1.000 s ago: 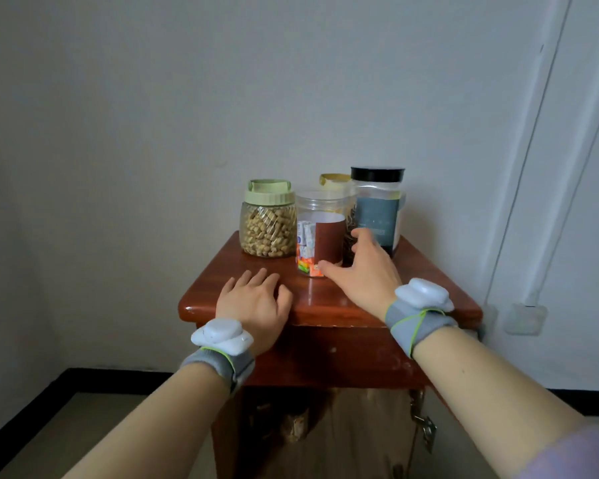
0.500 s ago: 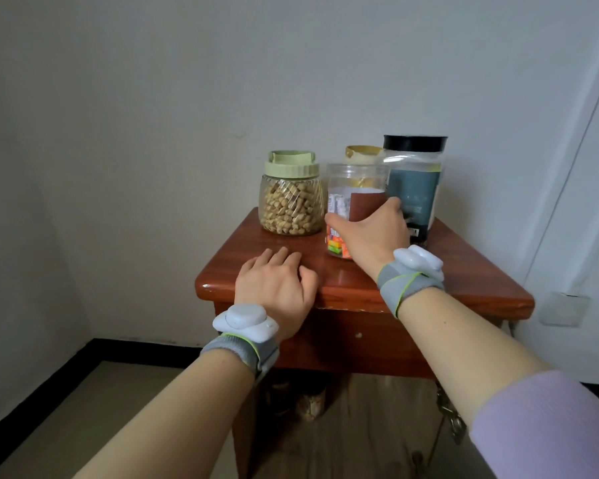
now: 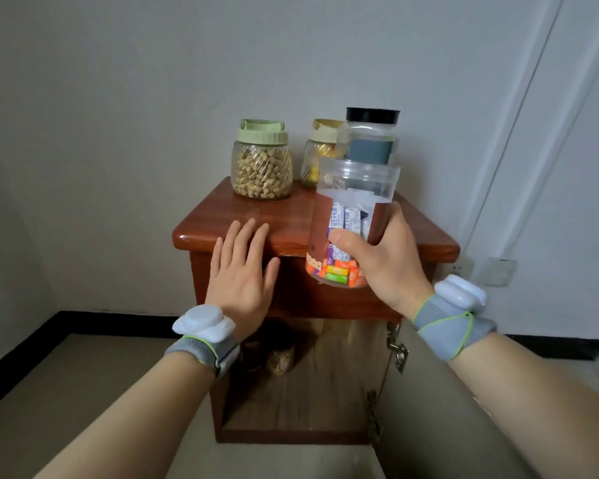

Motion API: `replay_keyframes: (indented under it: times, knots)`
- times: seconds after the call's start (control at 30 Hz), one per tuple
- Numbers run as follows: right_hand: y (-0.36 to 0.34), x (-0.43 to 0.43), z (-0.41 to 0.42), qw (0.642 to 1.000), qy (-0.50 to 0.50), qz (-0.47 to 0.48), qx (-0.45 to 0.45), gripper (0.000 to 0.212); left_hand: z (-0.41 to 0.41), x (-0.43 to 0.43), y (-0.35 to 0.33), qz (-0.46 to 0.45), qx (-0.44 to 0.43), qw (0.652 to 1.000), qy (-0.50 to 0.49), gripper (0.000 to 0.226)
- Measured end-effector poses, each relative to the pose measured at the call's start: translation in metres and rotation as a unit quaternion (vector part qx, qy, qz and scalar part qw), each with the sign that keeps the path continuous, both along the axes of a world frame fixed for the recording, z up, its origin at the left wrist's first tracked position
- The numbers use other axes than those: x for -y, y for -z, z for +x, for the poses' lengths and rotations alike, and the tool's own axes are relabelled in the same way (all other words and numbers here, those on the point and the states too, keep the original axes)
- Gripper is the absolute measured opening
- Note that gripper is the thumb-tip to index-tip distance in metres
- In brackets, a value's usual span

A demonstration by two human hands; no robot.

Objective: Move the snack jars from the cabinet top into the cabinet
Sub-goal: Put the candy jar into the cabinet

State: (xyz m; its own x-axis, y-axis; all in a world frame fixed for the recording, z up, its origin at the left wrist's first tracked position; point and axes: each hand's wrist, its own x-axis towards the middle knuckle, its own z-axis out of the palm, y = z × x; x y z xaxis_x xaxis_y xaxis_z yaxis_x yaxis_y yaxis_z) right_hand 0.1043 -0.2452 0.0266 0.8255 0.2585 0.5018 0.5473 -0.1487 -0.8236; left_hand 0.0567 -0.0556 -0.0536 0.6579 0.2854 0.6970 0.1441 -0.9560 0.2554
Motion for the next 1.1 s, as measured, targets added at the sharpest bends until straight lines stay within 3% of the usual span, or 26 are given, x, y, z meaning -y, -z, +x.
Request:
replay_keyframes:
  times: [0.13,0.23,0.37,0.5,0.6,0.73,0.93,1.1]
  knots:
    - [0.038,0.006,-0.014,0.998,-0.056,-0.022,-0.017,0.075,-0.013,-0.002,0.015,-0.078,0.059,0.995,0.005,0.062]
    - [0.075,0.001,-0.018,0.994,-0.074,-0.065,-0.046,0.076,-0.023,-0.006,0.039,-0.208,0.082,0.975,-0.019,0.079]
    - [0.125,-0.011,-0.017,0.980,-0.091,-0.155,-0.085,0.075,-0.021,-0.023,0.065,-0.380,0.022,0.920,-0.093,0.092]
    - [0.173,-0.032,-0.007,0.959,-0.112,-0.230,-0.118,0.069,-0.004,-0.047,0.091,-0.463,-0.019,0.881,-0.095,0.075]
    - [0.201,-0.044,-0.002,0.949,-0.121,-0.249,-0.153,0.064,0.006,-0.057,0.103,-0.454,-0.046,0.883,-0.112,0.055]
    - [0.245,-0.063,0.016,0.935,-0.136,-0.270,-0.184,0.065,0.016,-0.081,0.129,-0.452,-0.100,0.876,-0.134,0.011]
    - [0.312,-0.101,0.046,0.918,-0.117,-0.261,-0.275,0.062,0.013,-0.096,0.172,-0.332,-0.102,0.935,-0.069,0.034]
    - [0.375,-0.146,0.066,0.914,-0.049,-0.183,-0.358,0.040,0.017,-0.104,0.183,-0.278,-0.093,0.954,-0.067,0.017]
